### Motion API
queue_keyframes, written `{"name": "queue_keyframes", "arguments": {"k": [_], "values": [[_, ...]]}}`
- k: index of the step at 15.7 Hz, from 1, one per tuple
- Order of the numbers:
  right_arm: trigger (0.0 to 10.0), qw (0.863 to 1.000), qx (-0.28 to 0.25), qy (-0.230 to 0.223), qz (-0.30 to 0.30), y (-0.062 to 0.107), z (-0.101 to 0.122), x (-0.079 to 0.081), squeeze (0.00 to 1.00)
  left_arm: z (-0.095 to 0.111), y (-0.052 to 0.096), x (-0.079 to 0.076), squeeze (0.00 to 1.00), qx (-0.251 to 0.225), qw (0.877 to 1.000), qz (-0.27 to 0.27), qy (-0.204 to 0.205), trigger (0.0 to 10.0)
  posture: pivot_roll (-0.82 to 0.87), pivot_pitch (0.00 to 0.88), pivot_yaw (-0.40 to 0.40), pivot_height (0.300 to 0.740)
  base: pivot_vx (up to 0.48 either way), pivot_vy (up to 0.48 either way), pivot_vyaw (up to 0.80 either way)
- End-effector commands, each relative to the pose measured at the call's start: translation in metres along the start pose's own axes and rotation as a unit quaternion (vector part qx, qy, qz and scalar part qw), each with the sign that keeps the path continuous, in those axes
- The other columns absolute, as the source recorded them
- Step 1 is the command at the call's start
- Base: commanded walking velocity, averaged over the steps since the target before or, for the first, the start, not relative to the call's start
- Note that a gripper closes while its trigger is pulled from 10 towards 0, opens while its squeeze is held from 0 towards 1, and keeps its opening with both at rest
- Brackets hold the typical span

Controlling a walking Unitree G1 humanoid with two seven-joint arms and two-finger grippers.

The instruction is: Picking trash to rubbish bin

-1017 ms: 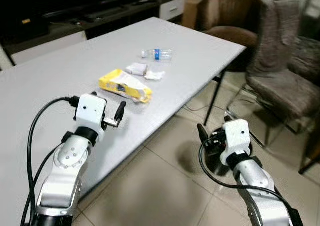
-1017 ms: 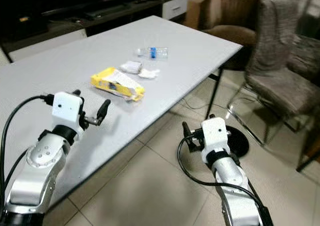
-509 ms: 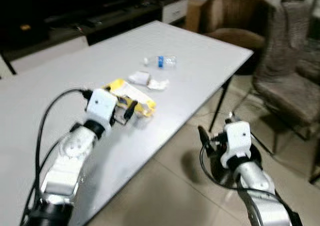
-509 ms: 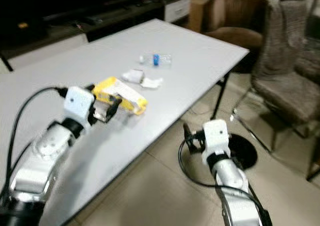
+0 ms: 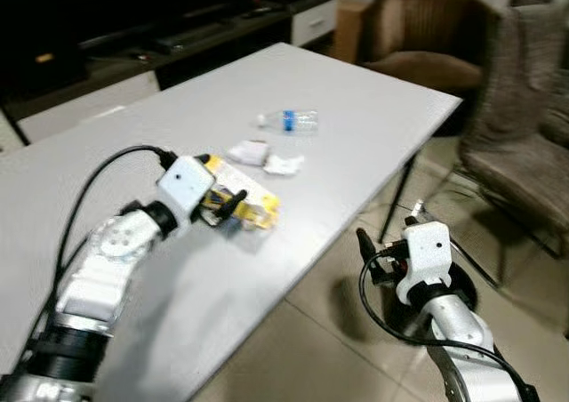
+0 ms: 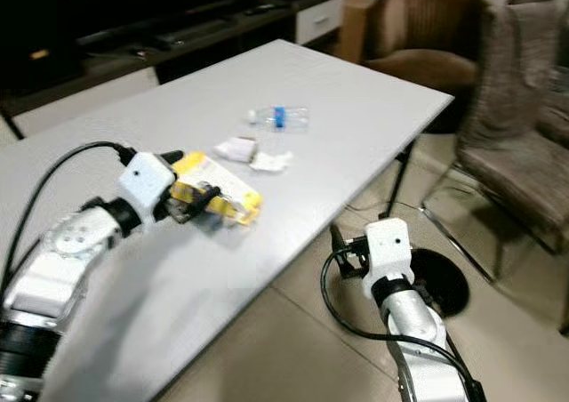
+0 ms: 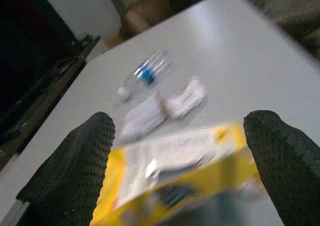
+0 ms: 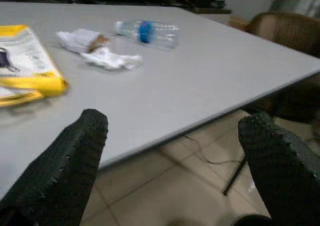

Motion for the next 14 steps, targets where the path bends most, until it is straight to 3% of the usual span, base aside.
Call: {"name": "queue_keyframes", "arguments": {"k": [1,6,8,9,10,11,14], "values": [[10.0,1.0,-0.01,-0.002,0.006,-0.002,0.007,0.003,0.0,-0.001,0.0,0.004,0.0,0.006,1.0,-0.003,-0.006,10.0,-0.05,0.0,0.015,0.74,0.315,0.0,0.0],[10.0,1.0,-0.01,0.0,0.007,-0.001,0.006,0.002,0.0,0.002,-0.003,0.018,0.0,0.027,0.997,-0.052,-0.048,10.0,-0.05,0.0,0.023,0.74,0.315,0.0,0.0],[10.0,1.0,-0.009,-0.001,0.006,0.0,0.006,0.002,0.0,0.002,-0.001,0.022,0.0,0.031,0.996,-0.067,-0.052,10.0,-0.06,0.0,0.027,0.74,0.0,0.0,0.0],[10.0,1.0,-0.008,-0.001,0.006,0.0,0.006,0.003,0.0,0.002,0.001,0.028,0.69,0.038,0.993,-0.092,-0.06,10.0,-0.06,0.0,0.035,0.74,0.0,0.0,0.0],[10.0,1.0,-0.008,-0.002,0.006,0.0,0.005,0.003,0.0,0.002,0.003,0.03,1.0,0.046,0.988,-0.128,-0.07,10.0,-0.06,0.0,0.04,0.74,0.0,0.0,0.0],[10.0,1.0,-0.006,-0.004,0.008,0.001,0.005,0.004,0.0,0.001,0.005,0.028,1.0,0.063,0.98,-0.173,-0.079,10.0,-0.06,0.0,0.044,0.74,0.0,0.0,0.0],[10.0,1.0,-0.002,-0.008,0.016,0.002,0.002,0.006,0.0,-0.003,0.006,0.028,1.0,0.102,0.961,-0.234,-0.106,10.0,-0.07,0.0,0.047,0.74,0.0,0.0,0.0]]}}
Point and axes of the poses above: a point about 5 cm out from each wrist's last joint towards the gripper, its own y axis pointing back from the gripper into the wrist, its own z axis along the axis of the wrist's last joint, x = y × z, the point moved 2 cm from there along -y, pointing out of the wrist towards the gripper, and after that the axes turned 13 degrees about y, right-handed, at the moved point
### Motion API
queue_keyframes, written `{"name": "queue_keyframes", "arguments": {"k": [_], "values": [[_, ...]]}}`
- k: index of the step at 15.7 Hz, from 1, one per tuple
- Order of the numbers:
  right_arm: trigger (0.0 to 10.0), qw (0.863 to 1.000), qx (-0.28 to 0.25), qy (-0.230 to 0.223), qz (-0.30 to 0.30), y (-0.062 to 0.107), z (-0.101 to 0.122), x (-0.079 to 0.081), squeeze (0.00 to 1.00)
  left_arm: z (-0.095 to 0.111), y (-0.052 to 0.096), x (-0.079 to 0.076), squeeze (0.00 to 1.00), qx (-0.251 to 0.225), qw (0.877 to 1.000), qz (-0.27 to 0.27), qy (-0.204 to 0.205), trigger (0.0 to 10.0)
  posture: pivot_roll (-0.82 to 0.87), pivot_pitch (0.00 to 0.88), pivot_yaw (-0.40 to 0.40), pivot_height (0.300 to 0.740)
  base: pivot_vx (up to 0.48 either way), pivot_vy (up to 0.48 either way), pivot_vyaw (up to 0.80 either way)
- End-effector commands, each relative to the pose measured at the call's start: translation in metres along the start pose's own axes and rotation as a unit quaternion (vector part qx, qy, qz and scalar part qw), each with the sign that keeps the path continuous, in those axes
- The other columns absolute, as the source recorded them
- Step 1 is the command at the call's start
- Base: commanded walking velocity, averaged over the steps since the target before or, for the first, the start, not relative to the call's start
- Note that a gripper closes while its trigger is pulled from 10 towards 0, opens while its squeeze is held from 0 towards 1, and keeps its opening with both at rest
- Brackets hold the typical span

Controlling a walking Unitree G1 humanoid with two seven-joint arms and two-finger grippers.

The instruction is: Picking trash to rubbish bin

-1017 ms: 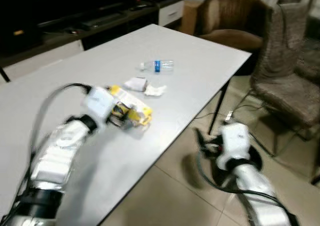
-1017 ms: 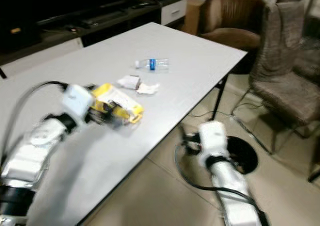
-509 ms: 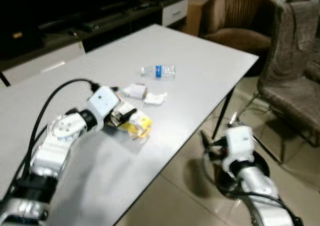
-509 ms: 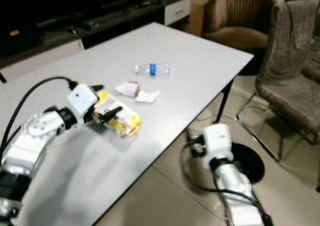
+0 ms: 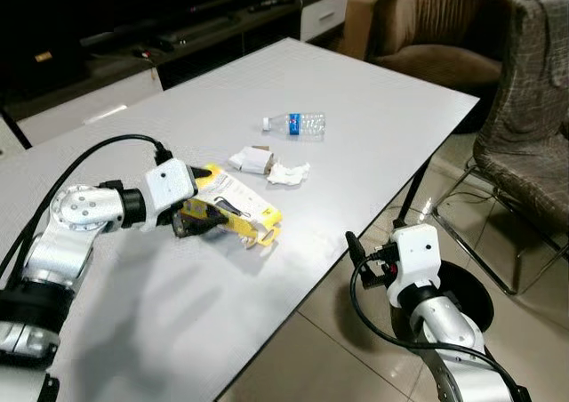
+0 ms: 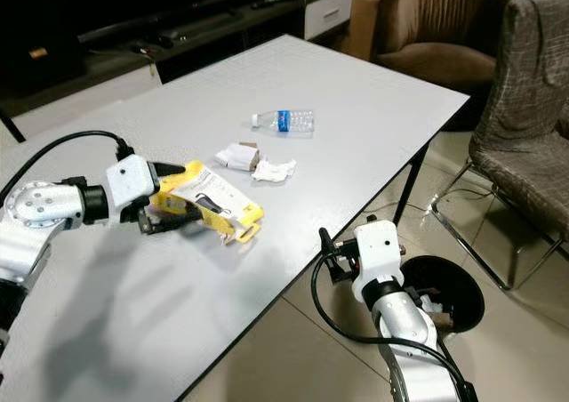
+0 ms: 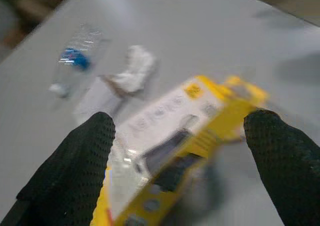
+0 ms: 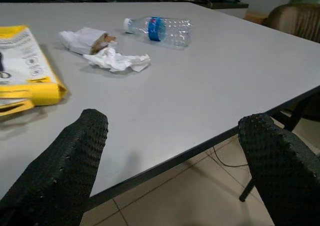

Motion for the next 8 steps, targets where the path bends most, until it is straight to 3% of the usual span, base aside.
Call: {"name": "queue_keyframes", "arguments": {"k": [1,4,8], "values": [[10.0,1.0,-0.002,-0.004,0.006,0.001,0.001,0.001,0.0,0.002,-0.001,0.002,1.0,0.026,0.999,-0.03,-0.025,10.0,-0.07,0.0,0.05,0.74,0.0,0.0,0.0],[10.0,1.0,-0.001,-0.001,0.013,0.003,0.0,0.004,0.0,0.0,-0.011,0.003,1.0,0.047,0.996,-0.054,-0.045,10.0,-0.07,0.0,0.052,0.74,0.0,0.0,0.0],[10.0,1.0,0.004,0.002,0.024,0.005,-0.002,0.009,0.0,-0.007,-0.037,-0.002,1.0,0.087,0.99,-0.079,-0.083,10.0,-0.08,0.0,0.05,0.74,0.0,0.0,0.0]]}}
Point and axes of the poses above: a point about 5 cm out from each wrist's last joint towards the gripper, its own y axis pointing back from the gripper into the wrist, its own z axis along the axis of the wrist's last joint, x = y × z, the point moved 2 cm from there along -y, pointing out of the wrist towards the gripper, and after that the axes turned 13 degrees about y, right-handed, at the moved point
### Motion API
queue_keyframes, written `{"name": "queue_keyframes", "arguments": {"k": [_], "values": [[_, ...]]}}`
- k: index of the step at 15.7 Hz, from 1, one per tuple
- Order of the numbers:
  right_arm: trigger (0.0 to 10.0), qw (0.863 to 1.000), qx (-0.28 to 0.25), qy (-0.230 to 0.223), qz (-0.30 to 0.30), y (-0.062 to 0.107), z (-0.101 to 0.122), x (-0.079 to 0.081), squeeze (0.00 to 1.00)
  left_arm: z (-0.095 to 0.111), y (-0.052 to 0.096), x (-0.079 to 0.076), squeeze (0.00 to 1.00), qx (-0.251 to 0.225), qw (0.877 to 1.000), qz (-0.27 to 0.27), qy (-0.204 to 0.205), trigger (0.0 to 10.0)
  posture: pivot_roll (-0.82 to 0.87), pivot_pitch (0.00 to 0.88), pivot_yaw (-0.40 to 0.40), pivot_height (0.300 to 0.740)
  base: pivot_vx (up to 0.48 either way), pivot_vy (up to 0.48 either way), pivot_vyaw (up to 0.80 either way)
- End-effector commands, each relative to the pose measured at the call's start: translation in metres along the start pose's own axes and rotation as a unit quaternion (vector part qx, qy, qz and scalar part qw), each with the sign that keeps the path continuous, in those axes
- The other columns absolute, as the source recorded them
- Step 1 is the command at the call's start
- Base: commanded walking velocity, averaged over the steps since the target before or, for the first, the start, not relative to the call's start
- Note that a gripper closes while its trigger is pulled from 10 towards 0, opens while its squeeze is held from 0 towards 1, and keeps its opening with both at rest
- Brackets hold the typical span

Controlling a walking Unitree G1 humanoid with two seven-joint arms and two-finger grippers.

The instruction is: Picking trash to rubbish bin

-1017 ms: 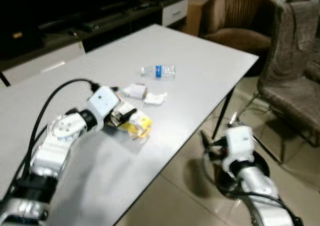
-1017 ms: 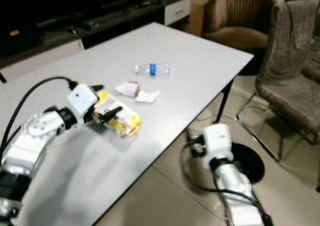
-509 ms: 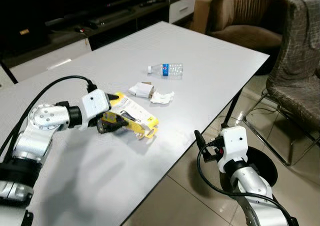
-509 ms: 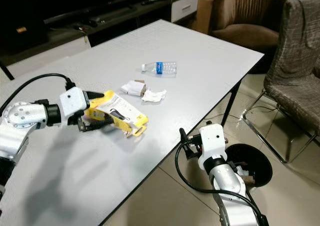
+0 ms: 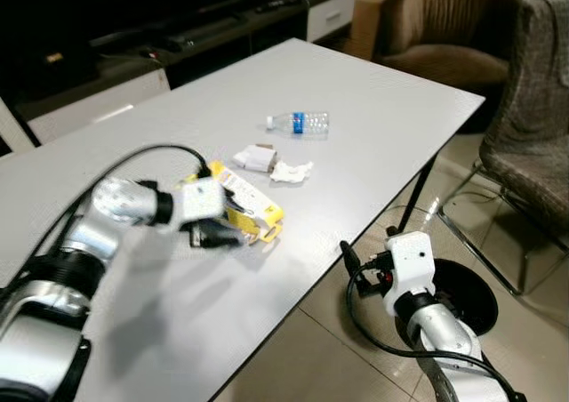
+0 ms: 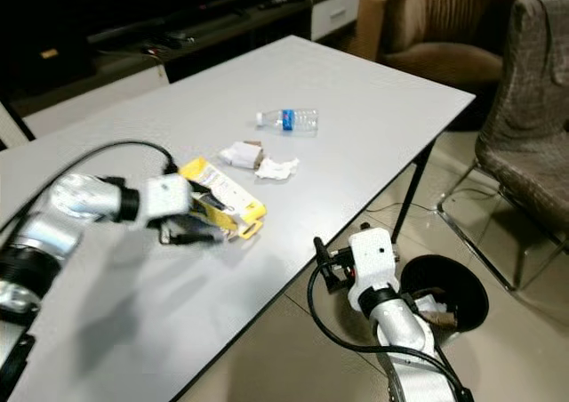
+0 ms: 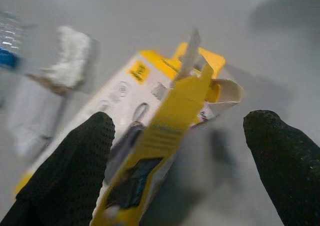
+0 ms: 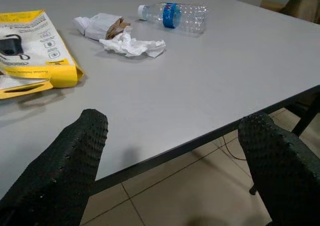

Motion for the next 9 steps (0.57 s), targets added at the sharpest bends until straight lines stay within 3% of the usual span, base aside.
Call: {"name": "queue_keyframes", "arguments": {"k": [1,3,5,6,9], "values": [[10.0,1.0,-0.006,0.002,0.004,0.0,0.004,0.001,0.0,0.002,0.001,0.005,1.0,0.018,1.0,0.001,-0.021,10.0,-0.08,0.0,0.048,0.74,0.0,0.0,0.0],[10.0,1.0,-0.006,0.005,0.012,0.0,0.004,0.003,0.0,-0.001,-0.012,0.008,1.0,0.05,0.997,0.025,-0.047,10.0,-0.08,0.0,0.046,0.74,0.0,0.0,0.0],[10.0,1.0,-0.006,0.005,0.013,0.0,0.004,0.003,0.0,-0.003,-0.016,0.01,1.0,0.068,0.995,0.038,-0.063,10.0,-0.08,0.0,0.049,0.74,0.0,0.0,0.0],[10.0,1.0,-0.006,0.006,0.013,0.0,0.004,0.004,0.0,-0.004,-0.018,0.011,0.0,0.076,0.994,0.044,-0.068,10.0,-0.09,0.0,0.051,0.74,0.0,0.0,0.0],[10.0,1.0,-0.005,0.006,0.013,0.0,0.004,0.004,0.0,-0.006,-0.022,0.014,0.0,0.092,0.991,0.056,-0.084,10.0,-0.09,0.0,0.055,0.74,0.0,0.0,0.0]]}}
Point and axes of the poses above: a point about 5 cm out from each wrist's last joint towards the gripper, its own y axis pointing back from the gripper into the wrist, its own z axis along the axis of the wrist's last joint, x = y × z, the point moved 2 cm from there along -y, pointing out of the wrist towards the gripper, and after that the axes turned 13 degrees about y, right-handed, at the moved point
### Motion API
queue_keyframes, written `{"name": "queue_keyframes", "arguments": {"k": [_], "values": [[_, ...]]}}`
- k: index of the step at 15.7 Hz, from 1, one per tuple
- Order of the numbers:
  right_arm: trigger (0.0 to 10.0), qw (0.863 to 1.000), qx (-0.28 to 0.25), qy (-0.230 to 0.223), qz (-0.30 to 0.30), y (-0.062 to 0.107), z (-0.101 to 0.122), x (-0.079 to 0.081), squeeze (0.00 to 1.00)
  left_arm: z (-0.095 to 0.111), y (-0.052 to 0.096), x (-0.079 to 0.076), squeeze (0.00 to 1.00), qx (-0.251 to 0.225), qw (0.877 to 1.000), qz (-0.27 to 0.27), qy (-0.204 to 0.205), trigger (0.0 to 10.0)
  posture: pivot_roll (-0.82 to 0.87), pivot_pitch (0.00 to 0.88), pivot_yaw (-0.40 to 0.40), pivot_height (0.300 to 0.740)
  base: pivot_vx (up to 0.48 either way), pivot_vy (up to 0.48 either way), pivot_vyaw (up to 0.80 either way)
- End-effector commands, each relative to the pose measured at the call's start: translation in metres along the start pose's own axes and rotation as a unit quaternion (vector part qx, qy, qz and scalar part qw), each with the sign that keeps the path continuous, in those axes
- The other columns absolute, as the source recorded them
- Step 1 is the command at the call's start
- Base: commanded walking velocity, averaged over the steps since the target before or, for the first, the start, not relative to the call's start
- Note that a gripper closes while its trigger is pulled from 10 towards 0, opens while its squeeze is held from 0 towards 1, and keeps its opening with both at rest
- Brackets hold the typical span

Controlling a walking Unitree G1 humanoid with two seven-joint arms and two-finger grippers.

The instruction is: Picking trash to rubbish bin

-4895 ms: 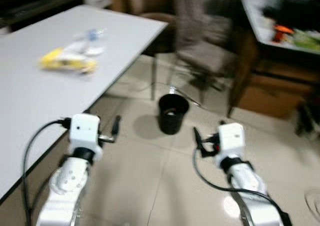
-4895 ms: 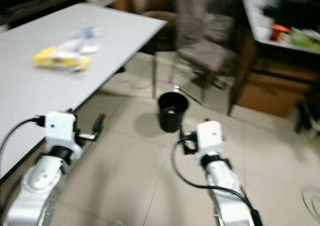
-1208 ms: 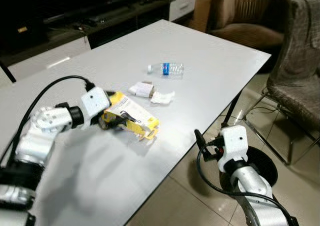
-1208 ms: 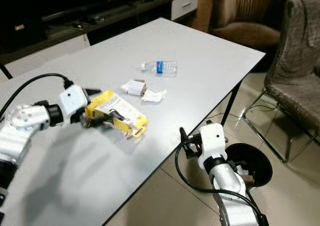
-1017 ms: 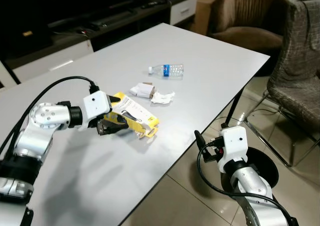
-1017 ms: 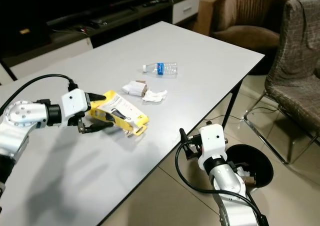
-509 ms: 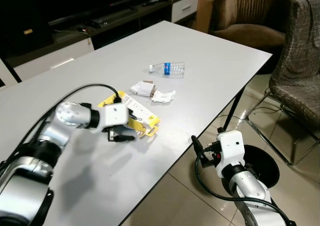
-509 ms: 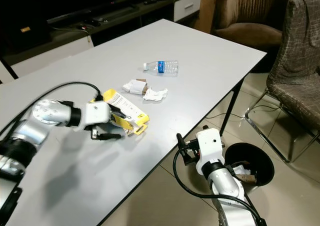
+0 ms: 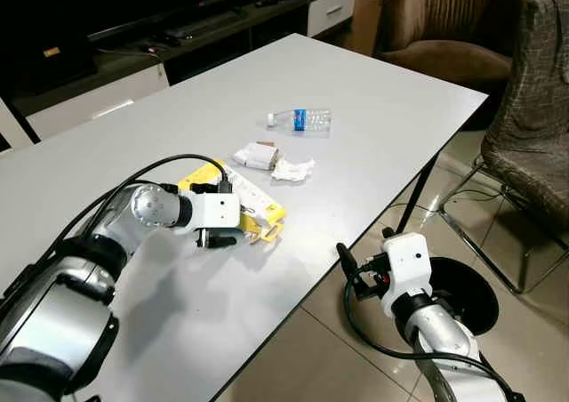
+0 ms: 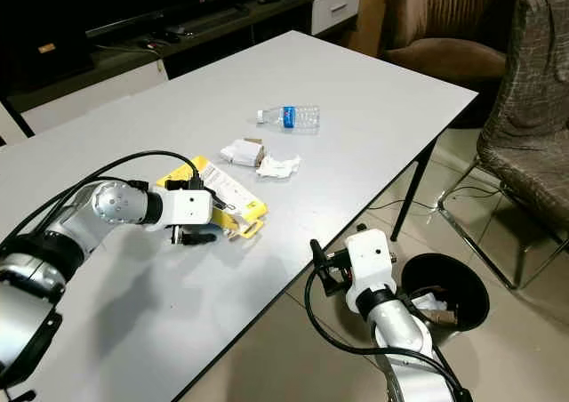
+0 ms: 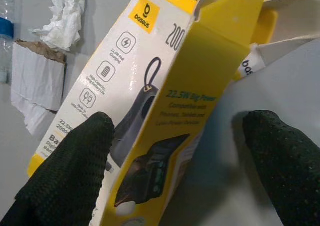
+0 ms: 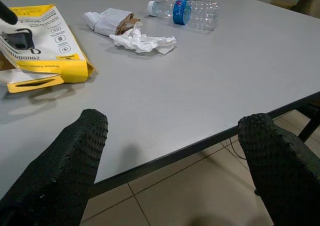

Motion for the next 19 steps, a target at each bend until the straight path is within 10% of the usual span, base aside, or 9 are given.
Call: {"name": "queue_keyframes", "arguments": {"k": [1,2,19], "values": [[10.0,1.0,-0.005,0.004,0.002,0.0,0.004,0.0,0.0,0.002,0.0,0.003,0.0,0.007,1.0,0.001,-0.014,10.0,-0.09,0.0,0.057,0.74,0.0,0.0,0.0],[10.0,1.0,-0.005,0.004,0.003,0.0,0.004,0.001,0.0,0.001,0.0,0.003,0.0,0.007,1.0,0.002,-0.01,0.0,-0.09,0.0,0.057,0.74,0.0,0.0,0.0],[10.0,1.0,-0.001,0.008,0.004,-0.003,0.001,0.004,0.0,0.01,-0.004,-0.006,0.0,-0.046,0.998,-0.031,0.015,0.0,-0.08,0.0,0.054,0.74,0.0,0.0,0.0]]}}
Point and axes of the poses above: a point about 5 cm out from each wrist's last joint towards the gripper, its own y axis pointing back from the gripper into the wrist, its own z axis along the axis of the wrist's last joint, x = y × z, the point moved 2 cm from there along -y, pointing out of the wrist towards the gripper, and after that the axes turned 13 degrees about y, right-handed, at the moved point
